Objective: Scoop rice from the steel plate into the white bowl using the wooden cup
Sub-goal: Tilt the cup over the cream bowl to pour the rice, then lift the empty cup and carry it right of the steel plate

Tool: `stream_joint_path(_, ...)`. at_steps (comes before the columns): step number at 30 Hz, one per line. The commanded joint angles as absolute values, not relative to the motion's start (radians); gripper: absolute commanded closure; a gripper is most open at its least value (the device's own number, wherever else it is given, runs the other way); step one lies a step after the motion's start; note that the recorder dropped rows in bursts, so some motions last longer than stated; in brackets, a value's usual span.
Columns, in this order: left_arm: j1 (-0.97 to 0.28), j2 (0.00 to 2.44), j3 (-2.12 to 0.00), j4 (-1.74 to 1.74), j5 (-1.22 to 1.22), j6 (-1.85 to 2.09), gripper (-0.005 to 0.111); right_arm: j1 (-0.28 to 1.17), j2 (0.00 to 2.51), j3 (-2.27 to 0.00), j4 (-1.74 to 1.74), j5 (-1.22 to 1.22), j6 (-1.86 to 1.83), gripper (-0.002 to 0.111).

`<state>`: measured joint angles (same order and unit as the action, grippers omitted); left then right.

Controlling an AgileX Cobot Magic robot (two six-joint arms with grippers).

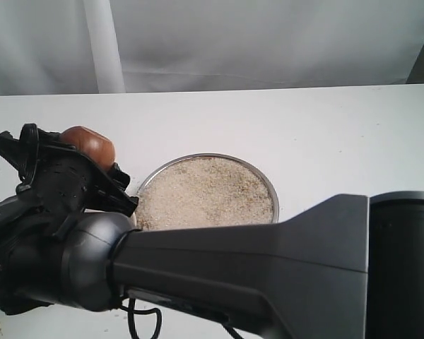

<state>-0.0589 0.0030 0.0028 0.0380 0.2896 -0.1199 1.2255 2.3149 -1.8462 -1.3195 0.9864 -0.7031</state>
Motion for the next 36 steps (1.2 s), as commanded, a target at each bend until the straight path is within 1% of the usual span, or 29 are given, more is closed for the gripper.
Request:
stream_joint_path(1, -0.063, 0.0, 0.0, 0.033, 0.285, -0.122, 0.107, 1.226, 2.31, -1.845, -1.293, 1.006, -0.641, 0.108)
stream_joint_path(8, -0.063, 0.0, 0.0, 0.033, 0.285, -0.123, 0.107, 1.205, 2.297, -1.845, -1.111, 0.974, -0.348, 0.108)
stream_joint_path(15, -0.063, 0.0, 0.0, 0.033, 0.285, -0.123, 0.107, 1.155, 2.21, -1.845, -0.996, 0.917, 0.0, 0.108)
stream_joint_path(19, -0.063, 0.0, 0.0, 0.033, 0.285, -0.121, 0.107, 1.121, 2.159, -1.845, -0.889, 0.891, 0.109, 0.108)
stream_joint_path(22, -0.063, 0.0, 0.0, 0.033, 0.285, -0.121, 0.107, 1.097, 2.113, -1.804, -0.829, 0.834, 0.176, 0.108)
stream_joint_path(26, -0.063, 0.0, 0.0, 0.033, 0.285, -0.121, 0.107, 1.058, 2.025, -1.659, -0.818, 0.657, 0.318, 0.108)
stream_joint_path(31, -0.063, 0.0, 0.0, 0.033, 0.285, -0.124, 0.107, 1.006, 1.907, -1.46, -0.788, 0.411, 0.4, 0.108)
stream_joint_path(36, -0.063, 0.0, 0.0, 0.033, 0.285, -0.124, 0.107, 0.937, 1.81, -1.271, -0.716, 0.07, 0.424, 0.108)
